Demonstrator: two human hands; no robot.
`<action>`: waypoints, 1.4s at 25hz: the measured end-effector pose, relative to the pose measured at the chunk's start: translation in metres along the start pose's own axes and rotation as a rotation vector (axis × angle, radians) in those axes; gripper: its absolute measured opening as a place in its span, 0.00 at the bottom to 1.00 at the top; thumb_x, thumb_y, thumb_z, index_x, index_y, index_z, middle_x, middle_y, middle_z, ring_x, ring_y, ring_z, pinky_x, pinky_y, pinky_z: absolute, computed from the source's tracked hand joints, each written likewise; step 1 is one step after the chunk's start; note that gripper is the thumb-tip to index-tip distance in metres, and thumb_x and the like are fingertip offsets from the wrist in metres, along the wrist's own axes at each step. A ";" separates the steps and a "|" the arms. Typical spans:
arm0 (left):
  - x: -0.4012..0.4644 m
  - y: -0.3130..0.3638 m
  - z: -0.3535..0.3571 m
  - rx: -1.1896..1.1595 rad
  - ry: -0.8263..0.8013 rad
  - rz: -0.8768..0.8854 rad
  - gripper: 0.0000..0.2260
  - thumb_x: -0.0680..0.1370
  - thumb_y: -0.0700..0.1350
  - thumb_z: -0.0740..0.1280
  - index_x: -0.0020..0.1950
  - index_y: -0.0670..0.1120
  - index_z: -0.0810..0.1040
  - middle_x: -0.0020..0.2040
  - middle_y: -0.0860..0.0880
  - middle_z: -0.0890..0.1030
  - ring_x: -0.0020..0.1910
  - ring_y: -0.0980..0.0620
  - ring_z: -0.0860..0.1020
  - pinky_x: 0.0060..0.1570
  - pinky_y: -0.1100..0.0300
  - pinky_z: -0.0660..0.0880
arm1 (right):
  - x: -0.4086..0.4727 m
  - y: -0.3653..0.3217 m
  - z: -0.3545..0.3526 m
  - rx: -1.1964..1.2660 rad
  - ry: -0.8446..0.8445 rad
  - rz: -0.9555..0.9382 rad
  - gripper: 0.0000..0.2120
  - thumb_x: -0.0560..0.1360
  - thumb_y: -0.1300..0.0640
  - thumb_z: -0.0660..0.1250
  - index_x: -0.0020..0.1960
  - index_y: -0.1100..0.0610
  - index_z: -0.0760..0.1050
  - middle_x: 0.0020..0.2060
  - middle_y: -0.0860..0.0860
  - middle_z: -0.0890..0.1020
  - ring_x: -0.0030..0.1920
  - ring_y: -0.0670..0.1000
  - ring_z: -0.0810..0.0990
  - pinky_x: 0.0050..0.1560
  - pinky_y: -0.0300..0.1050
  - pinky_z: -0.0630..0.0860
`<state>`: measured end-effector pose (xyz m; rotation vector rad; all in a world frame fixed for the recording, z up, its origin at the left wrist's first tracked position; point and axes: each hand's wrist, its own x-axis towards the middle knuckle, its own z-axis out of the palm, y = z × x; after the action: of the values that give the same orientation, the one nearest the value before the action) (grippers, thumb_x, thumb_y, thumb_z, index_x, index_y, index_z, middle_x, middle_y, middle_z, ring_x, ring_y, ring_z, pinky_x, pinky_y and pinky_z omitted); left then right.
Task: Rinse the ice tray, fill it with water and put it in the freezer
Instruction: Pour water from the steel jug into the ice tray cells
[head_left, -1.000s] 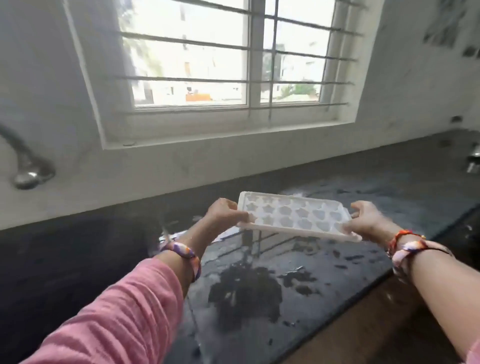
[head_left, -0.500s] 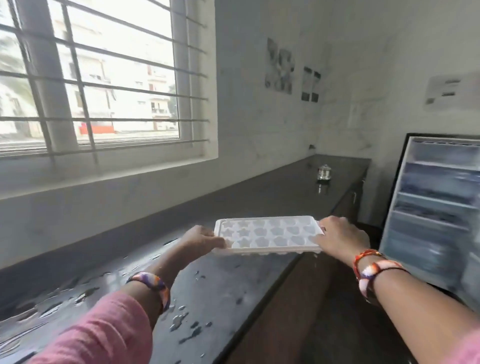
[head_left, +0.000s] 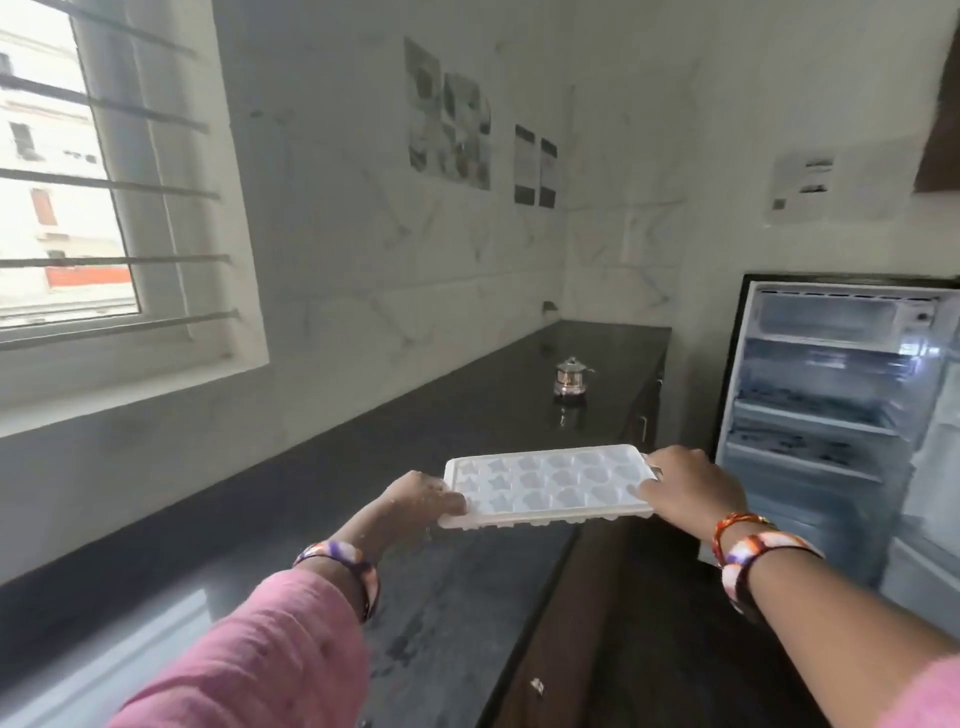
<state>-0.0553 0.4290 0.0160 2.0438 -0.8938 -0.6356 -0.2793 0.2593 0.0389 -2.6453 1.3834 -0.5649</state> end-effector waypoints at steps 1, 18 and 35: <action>0.023 0.005 0.010 -0.004 0.000 -0.004 0.12 0.65 0.46 0.69 0.43 0.40 0.83 0.38 0.47 0.79 0.37 0.50 0.75 0.40 0.60 0.71 | 0.020 0.012 0.008 0.003 0.006 0.015 0.13 0.75 0.49 0.64 0.55 0.55 0.78 0.48 0.52 0.83 0.49 0.54 0.81 0.41 0.43 0.70; 0.324 0.019 0.163 0.326 0.365 -0.281 0.30 0.76 0.48 0.61 0.77 0.54 0.55 0.79 0.51 0.51 0.78 0.46 0.54 0.76 0.53 0.51 | 0.392 0.109 0.205 0.246 -0.289 -0.253 0.12 0.74 0.54 0.64 0.53 0.60 0.77 0.52 0.56 0.82 0.54 0.58 0.79 0.41 0.42 0.66; 0.421 0.044 0.195 0.433 0.755 -0.597 0.28 0.77 0.49 0.57 0.77 0.53 0.56 0.79 0.50 0.51 0.77 0.52 0.58 0.75 0.50 0.41 | 0.551 0.082 0.283 0.297 -0.423 -0.620 0.22 0.78 0.48 0.59 0.71 0.48 0.67 0.62 0.55 0.79 0.63 0.57 0.75 0.59 0.49 0.73</action>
<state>0.0573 -0.0057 -0.1081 2.6672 0.0467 0.0903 0.0471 -0.2573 -0.0921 -2.6895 0.3298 -0.2034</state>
